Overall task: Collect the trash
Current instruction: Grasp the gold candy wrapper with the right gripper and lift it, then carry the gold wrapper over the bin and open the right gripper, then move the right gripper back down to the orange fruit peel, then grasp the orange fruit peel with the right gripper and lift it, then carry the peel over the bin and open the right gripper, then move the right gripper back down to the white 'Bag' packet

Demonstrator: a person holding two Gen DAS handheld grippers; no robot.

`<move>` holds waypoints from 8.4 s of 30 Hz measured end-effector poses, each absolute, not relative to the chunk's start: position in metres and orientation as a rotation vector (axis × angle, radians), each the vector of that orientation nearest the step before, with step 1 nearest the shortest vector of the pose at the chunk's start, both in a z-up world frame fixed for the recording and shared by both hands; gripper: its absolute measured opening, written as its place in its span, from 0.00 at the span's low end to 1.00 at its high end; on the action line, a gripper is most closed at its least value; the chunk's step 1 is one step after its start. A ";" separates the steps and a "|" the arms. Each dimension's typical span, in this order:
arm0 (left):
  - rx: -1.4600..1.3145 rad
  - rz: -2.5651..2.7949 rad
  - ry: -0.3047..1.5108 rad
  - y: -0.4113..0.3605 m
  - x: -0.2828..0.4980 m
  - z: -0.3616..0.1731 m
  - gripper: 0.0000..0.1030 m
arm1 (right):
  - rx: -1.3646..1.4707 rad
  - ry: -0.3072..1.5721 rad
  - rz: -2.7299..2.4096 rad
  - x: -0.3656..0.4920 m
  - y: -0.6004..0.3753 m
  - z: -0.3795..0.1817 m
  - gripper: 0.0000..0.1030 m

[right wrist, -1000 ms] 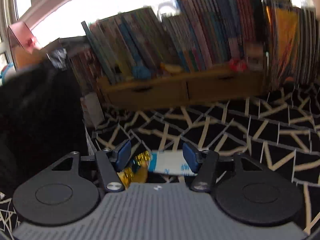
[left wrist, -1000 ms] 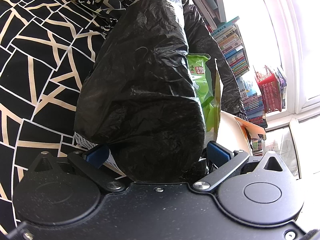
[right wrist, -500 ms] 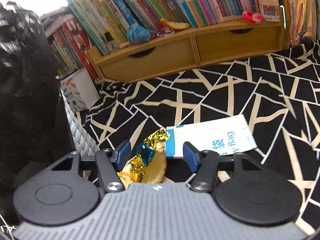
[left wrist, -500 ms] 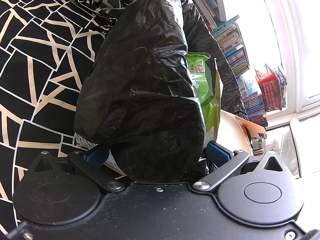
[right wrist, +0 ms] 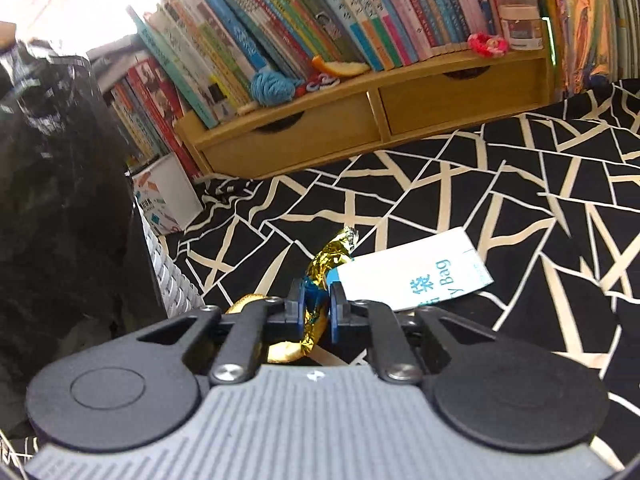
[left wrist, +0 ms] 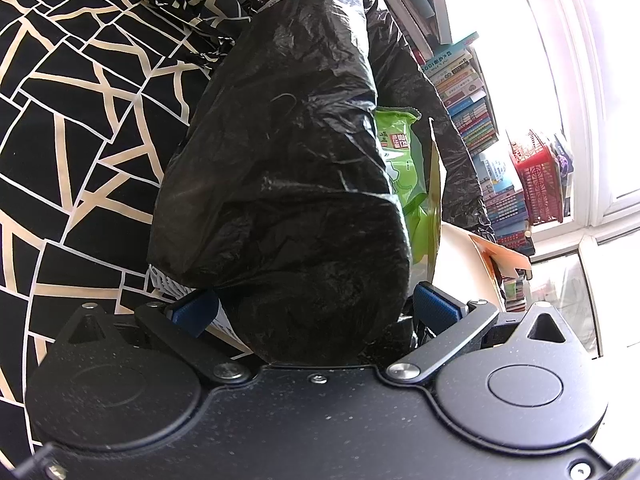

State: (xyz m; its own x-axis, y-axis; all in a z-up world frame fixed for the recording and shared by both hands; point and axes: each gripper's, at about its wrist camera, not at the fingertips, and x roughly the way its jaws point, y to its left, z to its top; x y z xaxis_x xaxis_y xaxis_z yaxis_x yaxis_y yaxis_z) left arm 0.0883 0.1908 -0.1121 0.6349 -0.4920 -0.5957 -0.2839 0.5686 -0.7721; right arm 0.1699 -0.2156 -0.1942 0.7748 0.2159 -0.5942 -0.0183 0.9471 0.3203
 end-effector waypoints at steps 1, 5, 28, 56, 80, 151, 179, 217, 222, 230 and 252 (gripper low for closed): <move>-0.994 -0.144 0.912 0.191 0.089 -0.112 1.00 | 0.305 0.672 0.129 0.168 -0.218 -0.193 0.15; -0.995 -0.145 0.909 0.191 0.088 -0.112 1.00 | 0.282 0.694 0.128 0.158 -0.226 -0.191 0.17; -0.999 -0.145 0.909 0.191 0.087 -0.113 1.00 | 0.304 0.653 0.045 0.123 -0.261 -0.198 0.15; -0.562 0.079 1.026 0.178 0.098 -0.045 0.37 | 0.276 0.660 0.066 0.121 -0.273 -0.178 0.25; -0.363 0.136 0.963 0.151 0.099 -0.054 0.40 | 0.350 0.498 0.169 0.088 -0.262 -0.115 0.10; -0.348 0.158 0.936 0.146 0.104 -0.060 0.45 | 0.220 0.664 0.096 0.125 -0.248 -0.207 0.13; -0.367 0.149 0.933 0.147 0.103 -0.060 0.48 | 0.274 0.171 0.280 0.053 -0.229 -0.010 0.12; -0.377 0.142 0.931 0.148 0.104 -0.061 0.50 | 0.146 0.343 0.514 0.085 -0.094 -0.044 0.13; -0.378 0.141 0.931 0.149 0.104 -0.060 0.51 | 0.141 0.346 0.514 0.085 -0.094 -0.046 0.16; -0.378 0.140 0.930 0.149 0.104 -0.061 0.51 | 0.149 0.333 0.530 0.081 -0.098 -0.044 0.43; -0.387 0.142 0.929 0.148 0.105 -0.060 0.51 | 0.199 0.203 0.434 0.046 -0.168 -0.040 0.73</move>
State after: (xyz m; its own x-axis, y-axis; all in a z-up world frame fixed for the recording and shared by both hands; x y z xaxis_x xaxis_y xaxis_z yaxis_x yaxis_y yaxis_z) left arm 0.1051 0.1483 -0.0601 0.5948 -0.0455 -0.8026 -0.2839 0.9221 -0.2627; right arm 0.0458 -0.1684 -0.0398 0.8876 0.4348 -0.1518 -0.3952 0.8884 0.2336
